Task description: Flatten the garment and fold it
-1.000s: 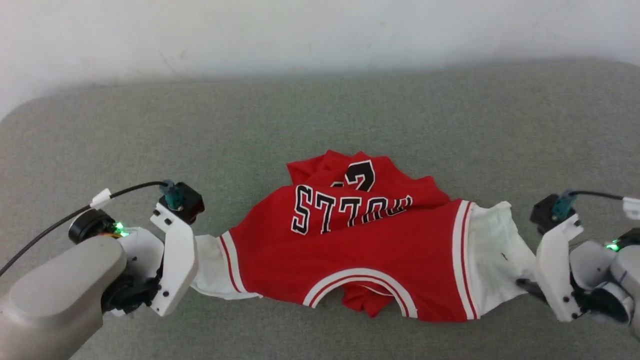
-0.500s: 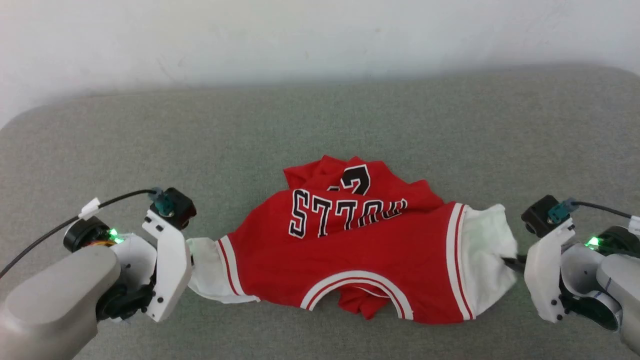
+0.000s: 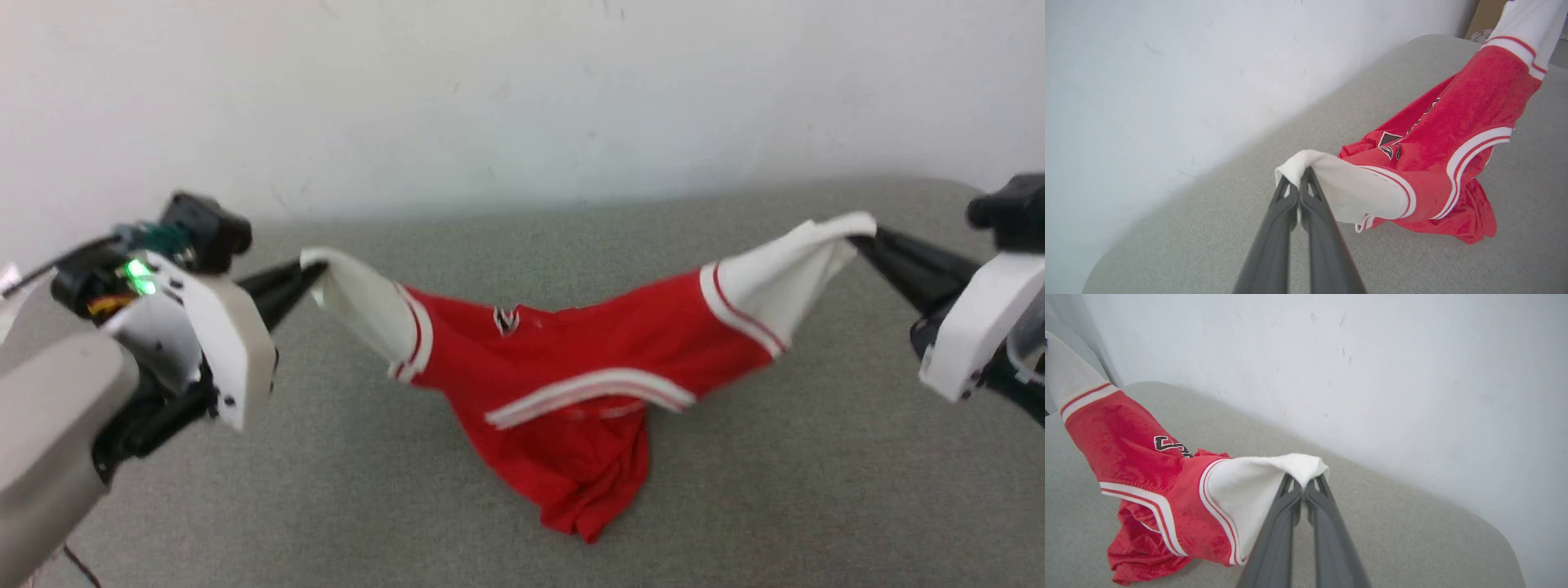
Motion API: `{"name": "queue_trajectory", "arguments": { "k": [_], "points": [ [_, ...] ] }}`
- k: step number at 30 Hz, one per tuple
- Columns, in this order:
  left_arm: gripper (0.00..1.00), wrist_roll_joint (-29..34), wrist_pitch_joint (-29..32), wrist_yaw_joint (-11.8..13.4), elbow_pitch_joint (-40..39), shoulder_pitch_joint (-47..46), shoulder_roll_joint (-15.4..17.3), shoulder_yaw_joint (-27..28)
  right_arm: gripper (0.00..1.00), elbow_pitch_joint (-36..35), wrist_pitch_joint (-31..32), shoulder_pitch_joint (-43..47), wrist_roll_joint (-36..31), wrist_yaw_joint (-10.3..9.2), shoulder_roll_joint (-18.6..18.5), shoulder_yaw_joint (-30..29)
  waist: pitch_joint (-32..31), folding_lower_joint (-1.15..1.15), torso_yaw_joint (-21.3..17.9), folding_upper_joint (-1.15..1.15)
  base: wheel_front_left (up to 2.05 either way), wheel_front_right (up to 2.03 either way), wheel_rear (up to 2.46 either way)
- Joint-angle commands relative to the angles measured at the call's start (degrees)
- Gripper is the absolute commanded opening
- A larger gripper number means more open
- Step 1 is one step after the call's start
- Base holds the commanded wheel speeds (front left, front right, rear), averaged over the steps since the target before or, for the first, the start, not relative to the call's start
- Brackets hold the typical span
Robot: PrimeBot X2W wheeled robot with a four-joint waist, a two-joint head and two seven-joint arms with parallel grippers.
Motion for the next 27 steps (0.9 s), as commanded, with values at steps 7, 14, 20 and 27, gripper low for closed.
{"name": "queue_trajectory", "arguments": {
  "k": [7,14,20,27],
  "points": [
    [0.00,3.3,-5.0,2.5,-0.1,-7.3,-2.0,4.4,0.00,0.6,-2.6,-5.9,-3.6,-0.05,3.7,-10.1,-1.2,0.00,-0.6,0.00,0.00,0.00,0.00],
    [0.00,7.5,-10.3,5.5,7.9,-18.4,-8.3,8.8,0.00,7.6,-2.4,-16.0,-10.2,-0.05,12.4,-18.6,1.6,0.00,-0.8,0.00,0.00,0.00,0.00],
    [0.00,11.8,-14.3,7.1,16.5,-29.0,-12.6,11.2,0.00,15.5,-2.4,-26.8,-16.9,-0.05,17.0,-23.9,6.7,0.00,-0.5,0.00,0.00,0.00,0.00],
    [0.00,15.8,-18.6,7.4,26.0,-42.1,-16.0,13.3,0.00,23.7,-3.6,-40.3,-25.9,-0.05,18.1,-26.8,15.1,0.00,0.3,0.00,0.00,0.00,0.00]
  ]
}}
